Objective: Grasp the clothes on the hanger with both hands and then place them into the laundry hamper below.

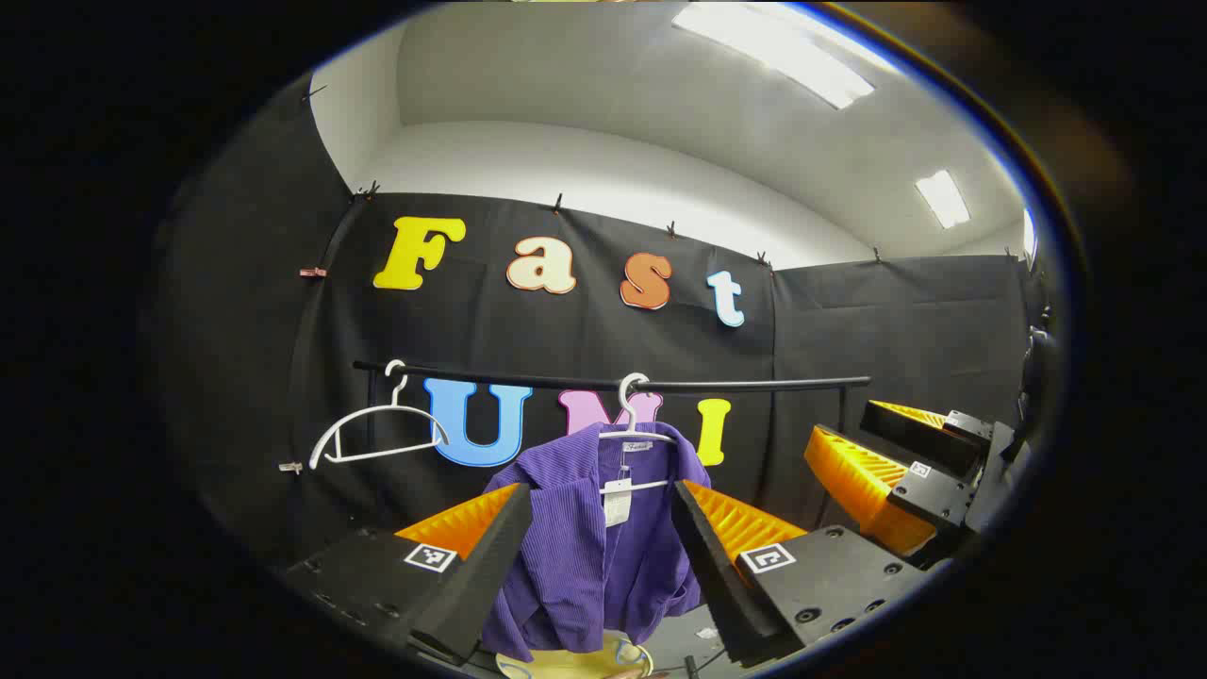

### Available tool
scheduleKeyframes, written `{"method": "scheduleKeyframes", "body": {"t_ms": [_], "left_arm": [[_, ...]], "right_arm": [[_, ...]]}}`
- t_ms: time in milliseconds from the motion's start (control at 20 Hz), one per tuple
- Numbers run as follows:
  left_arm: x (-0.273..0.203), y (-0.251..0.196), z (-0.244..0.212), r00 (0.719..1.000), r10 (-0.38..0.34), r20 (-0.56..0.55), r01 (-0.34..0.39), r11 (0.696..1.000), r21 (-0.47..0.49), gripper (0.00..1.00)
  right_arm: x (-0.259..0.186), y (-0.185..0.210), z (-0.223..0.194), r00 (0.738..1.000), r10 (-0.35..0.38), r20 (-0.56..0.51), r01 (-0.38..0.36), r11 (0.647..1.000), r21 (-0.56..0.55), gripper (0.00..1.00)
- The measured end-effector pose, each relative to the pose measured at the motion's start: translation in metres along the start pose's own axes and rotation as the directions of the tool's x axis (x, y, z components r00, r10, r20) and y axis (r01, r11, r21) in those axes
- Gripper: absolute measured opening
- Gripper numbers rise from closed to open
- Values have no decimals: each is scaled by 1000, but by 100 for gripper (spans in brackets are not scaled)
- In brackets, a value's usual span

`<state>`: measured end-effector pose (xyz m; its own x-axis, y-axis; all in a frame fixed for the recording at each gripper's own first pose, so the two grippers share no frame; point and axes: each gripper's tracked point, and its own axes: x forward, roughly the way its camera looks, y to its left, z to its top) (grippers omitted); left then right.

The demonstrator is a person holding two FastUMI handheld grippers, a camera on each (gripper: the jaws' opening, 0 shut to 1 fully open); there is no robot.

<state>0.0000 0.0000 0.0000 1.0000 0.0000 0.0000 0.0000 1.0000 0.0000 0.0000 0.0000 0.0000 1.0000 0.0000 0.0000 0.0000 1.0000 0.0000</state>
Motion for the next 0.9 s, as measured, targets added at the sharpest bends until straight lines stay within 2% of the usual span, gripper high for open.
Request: {"method": "scheduleKeyframes", "body": {"t_ms": [400,900], "left_arm": [[-7,4,6,1000,21,14,-21,1000,3,94],[-4,-18,1,1000,-20,-6,20,1000,16,93]], "right_arm": [[-4,-3,-10,999,-9,-36,10,1000,17,95],[-6,-7,-26,995,13,-97,-9,999,39,95]]}}
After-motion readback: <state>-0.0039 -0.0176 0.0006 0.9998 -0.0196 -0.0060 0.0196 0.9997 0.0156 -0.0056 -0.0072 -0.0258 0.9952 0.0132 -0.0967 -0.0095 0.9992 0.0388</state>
